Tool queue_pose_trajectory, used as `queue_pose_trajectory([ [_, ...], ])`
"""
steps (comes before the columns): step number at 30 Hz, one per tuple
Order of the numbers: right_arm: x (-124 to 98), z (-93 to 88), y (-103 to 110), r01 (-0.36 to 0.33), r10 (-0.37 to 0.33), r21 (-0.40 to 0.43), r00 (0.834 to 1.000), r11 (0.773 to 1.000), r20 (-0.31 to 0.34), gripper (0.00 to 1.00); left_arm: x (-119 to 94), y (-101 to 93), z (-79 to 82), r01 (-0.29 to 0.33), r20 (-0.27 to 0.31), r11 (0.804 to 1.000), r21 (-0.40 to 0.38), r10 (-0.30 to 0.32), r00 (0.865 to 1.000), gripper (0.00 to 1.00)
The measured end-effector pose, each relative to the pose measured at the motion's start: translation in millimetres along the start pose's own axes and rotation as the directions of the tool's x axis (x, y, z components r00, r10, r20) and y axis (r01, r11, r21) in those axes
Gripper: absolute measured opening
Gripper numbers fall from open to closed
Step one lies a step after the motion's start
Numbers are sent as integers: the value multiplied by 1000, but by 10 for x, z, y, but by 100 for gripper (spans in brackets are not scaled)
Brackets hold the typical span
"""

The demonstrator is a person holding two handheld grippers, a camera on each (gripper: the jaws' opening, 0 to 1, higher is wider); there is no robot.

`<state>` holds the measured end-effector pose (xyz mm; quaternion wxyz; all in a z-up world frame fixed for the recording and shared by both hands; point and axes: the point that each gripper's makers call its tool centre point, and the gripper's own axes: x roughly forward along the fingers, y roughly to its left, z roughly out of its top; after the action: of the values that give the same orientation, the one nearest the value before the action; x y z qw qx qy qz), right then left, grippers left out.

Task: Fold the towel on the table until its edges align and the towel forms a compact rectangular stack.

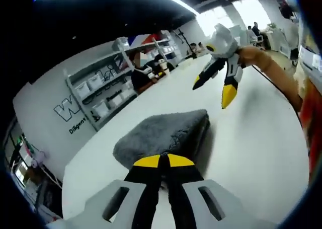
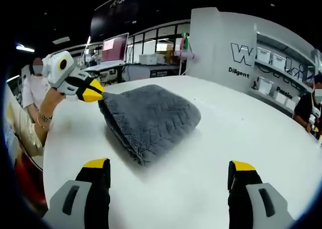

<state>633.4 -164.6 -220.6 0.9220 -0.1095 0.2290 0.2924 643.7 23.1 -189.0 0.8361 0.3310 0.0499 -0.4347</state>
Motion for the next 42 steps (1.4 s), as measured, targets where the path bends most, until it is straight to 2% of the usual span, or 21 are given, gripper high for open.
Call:
queue_pose_trajectory([
  [4,6,-18,-8,-2,2,7,1000,1000,-6,99,60,-58,-132,14,-65,999,46,-11,998,2],
  [10,19,-54,25,-14,15,15,1000,1000,-18,99,114,-130,-341,57,-155,997,50,-49,987,2],
  [16,26,-69,24,-16,16,19,1000,1000,-25,99,206,-177,-465,84,-187,995,52,-73,980,2],
  [21,35,-84,31,-19,20,24,999,1000,-32,99,251,-192,-504,88,-197,995,45,-78,977,2],
  [27,33,-92,28,-19,20,31,999,999,-34,99,303,-213,-495,74,-191,996,42,-65,979,2],
  [33,38,-97,29,-22,23,33,999,999,-38,99,328,-204,-469,50,-177,992,113,-30,984,3],
  [35,38,-102,27,-21,23,35,999,999,-39,99,305,-191,-452,51,-168,993,106,-33,985,4],
  [39,42,-110,35,-24,26,33,999,999,-44,99,252,-216,-379,84,-108,996,-42,-88,990,11],
  [42,41,-106,44,-27,29,32,999,999,-43,99,183,-199,-242,122,-8,980,-156,-125,992,21],
])
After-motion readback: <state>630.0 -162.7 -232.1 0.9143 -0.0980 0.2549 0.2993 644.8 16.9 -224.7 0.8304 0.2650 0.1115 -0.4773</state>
